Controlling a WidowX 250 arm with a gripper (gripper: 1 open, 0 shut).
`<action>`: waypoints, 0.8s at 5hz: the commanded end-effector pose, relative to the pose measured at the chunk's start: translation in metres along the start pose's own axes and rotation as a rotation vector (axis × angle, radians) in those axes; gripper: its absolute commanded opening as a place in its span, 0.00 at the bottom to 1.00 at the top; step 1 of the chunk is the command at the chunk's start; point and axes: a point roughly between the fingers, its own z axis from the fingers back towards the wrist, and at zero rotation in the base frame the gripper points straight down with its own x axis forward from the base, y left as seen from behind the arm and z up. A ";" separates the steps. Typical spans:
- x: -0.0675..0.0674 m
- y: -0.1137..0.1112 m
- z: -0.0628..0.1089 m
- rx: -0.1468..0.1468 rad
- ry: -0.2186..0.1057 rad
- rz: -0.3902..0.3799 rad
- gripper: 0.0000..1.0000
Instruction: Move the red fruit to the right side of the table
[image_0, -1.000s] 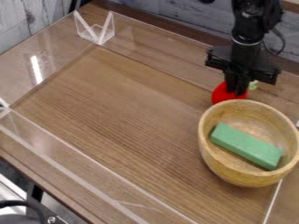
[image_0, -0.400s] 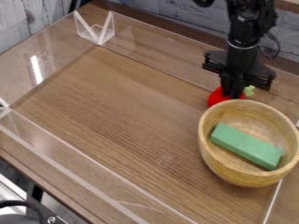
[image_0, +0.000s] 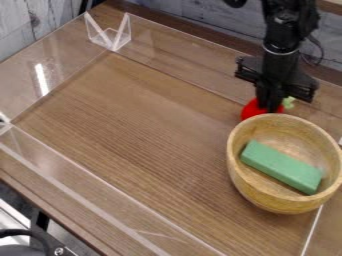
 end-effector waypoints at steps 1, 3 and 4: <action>0.017 -0.007 0.019 -0.005 -0.060 0.004 0.00; 0.014 0.000 0.016 0.008 -0.042 0.003 0.00; 0.011 0.006 0.009 0.026 -0.033 0.039 0.00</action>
